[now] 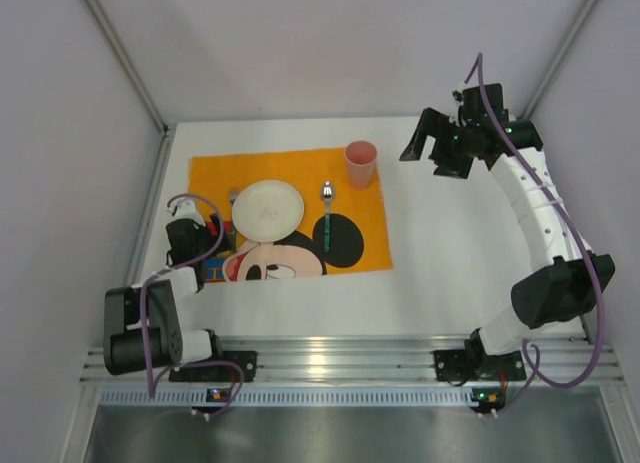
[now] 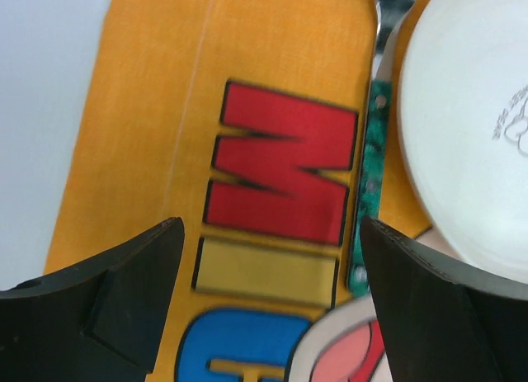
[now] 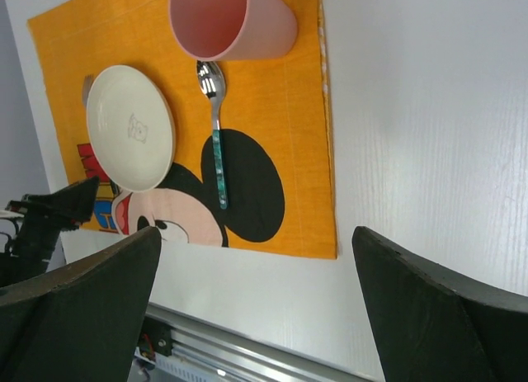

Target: Set the dinner table for one person

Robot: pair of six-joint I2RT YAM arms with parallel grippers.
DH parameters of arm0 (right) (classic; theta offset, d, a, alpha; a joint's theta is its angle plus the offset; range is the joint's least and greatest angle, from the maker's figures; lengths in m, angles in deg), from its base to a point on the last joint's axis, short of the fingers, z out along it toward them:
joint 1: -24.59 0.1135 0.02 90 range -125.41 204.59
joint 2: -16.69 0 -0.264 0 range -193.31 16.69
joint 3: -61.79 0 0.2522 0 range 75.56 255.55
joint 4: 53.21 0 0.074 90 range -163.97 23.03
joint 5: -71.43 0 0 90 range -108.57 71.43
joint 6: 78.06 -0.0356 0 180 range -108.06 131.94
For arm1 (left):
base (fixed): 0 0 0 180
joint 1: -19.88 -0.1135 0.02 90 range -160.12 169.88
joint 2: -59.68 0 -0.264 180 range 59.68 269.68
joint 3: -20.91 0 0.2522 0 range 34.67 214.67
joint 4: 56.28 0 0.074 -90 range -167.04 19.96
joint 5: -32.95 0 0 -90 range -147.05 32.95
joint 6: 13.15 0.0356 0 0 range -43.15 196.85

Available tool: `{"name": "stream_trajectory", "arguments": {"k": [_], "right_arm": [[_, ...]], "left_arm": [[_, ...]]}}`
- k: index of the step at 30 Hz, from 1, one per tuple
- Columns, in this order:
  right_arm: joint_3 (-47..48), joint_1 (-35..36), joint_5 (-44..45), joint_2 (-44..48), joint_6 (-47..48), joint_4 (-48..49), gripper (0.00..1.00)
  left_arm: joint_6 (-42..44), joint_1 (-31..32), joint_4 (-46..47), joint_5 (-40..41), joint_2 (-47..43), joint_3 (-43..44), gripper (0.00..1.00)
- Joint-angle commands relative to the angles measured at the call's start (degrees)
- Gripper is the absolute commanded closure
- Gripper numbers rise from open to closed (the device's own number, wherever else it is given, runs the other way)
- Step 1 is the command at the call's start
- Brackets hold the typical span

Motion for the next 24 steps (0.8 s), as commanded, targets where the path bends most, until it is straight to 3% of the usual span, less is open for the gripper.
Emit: {"name": "stream_trajectory", "arguments": {"k": [1,2,4,7,11,14,16,18,24], "right_arm": [[-1.2,-0.1,-1.4,1.3,1.2,1.1,0.0],[-1.7,0.0,-1.4,1.5,1.4,1.2,0.0],[-3.3,0.4,-1.0,2.0,1.8,1.5,0.0],[-5.1,0.9,0.6,3.8,2.5,2.0,0.0],[-7.2,1.3,-0.7,6.2,2.4,4.5,0.0],[-9.3,1.3,-1.1,9.5,0.9,9.5,0.0],[-11.9,1.3,-1.1,11.9,0.2,13.2,0.0],[-15.5,1.3,-1.0,16.7,-0.8,22.0,0.0],[-24.5,1.3,2.5,23.5,-4.6,32.9,0.0]], "left_arm": [[2.6,-0.1,25.4,-5.6,9.7,2.3,0.1],[1.3,-0.1,31.0,-7.1,12.7,2.8,0.14],[1.4,2.3,31.7,-7.4,17.4,5.1,0.15],[7.7,7.5,25.8,-6.3,21.1,10.1,0.16],[9.3,8.5,28.5,-3.5,19.9,7.7,0.05],[9.8,12.2,36.0,4.7,18.3,1.8,0.01],[9.6,11.7,51.1,6.6,20.4,-4.4,0.02],[8.3,11.7,43.8,7.3,19.5,-1.6,0.02],[8.9,11.7,46.9,7.4,20.2,-2.3,0.01]]}}
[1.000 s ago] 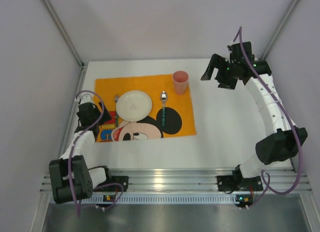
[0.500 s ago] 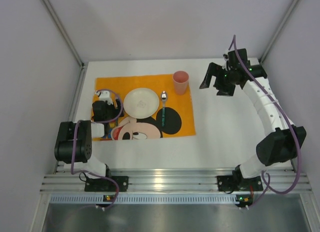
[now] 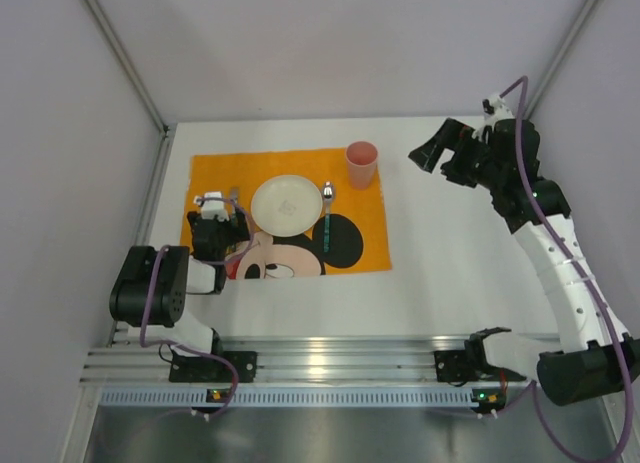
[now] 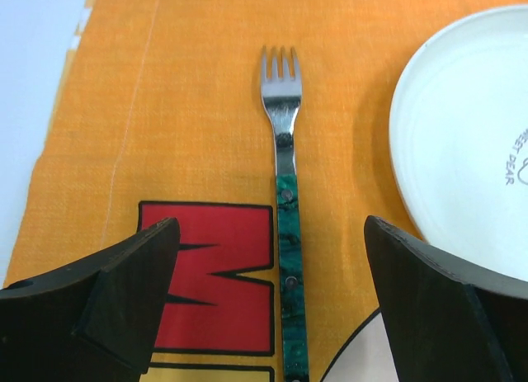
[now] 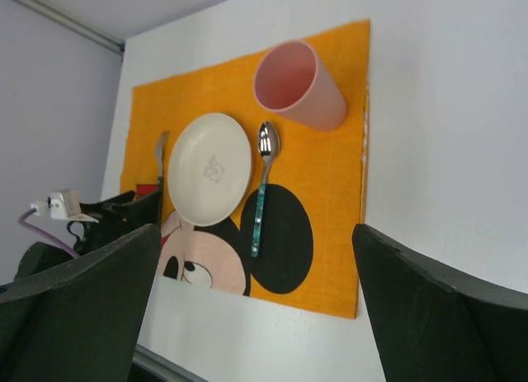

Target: Set the dinner table for one person

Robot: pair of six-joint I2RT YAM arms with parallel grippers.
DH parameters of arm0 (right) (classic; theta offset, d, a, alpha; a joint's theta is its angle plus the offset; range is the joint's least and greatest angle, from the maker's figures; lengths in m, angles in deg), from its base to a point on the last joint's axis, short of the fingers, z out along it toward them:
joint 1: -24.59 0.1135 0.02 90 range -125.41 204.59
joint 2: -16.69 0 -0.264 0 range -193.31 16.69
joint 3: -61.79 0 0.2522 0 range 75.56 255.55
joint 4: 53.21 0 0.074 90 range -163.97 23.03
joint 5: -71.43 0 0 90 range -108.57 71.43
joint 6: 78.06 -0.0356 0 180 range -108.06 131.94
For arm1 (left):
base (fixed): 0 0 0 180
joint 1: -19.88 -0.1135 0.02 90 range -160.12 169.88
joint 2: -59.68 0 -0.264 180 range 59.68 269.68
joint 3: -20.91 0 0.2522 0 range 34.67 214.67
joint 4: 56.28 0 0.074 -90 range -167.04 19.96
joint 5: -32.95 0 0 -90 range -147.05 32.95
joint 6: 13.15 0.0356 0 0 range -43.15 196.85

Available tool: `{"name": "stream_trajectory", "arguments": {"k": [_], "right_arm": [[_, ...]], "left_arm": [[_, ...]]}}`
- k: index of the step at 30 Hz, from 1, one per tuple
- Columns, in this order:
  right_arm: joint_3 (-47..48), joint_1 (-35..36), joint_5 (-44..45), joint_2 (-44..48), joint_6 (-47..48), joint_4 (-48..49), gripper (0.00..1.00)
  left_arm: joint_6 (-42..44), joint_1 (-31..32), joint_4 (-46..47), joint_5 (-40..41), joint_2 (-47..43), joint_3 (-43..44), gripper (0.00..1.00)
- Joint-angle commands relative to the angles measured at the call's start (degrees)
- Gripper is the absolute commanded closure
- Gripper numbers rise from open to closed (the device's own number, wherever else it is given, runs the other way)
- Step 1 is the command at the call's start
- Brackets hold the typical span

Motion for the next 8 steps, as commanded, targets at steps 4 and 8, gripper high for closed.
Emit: {"name": "stream_trajectory", "arguments": {"k": [4,8], "right_arm": [[-1.6,0.4,1.3,1.1,-0.6,11.3,0.0],[-2.4,0.4,2.1,0.7,1.1,13.9,0.0]], "left_arm": [[0.4,0.0,7.0,1.2,-0.8,0.1,0.02],[0.4,0.0,6.7,1.1,-0.9,0.2,0.02]]}}
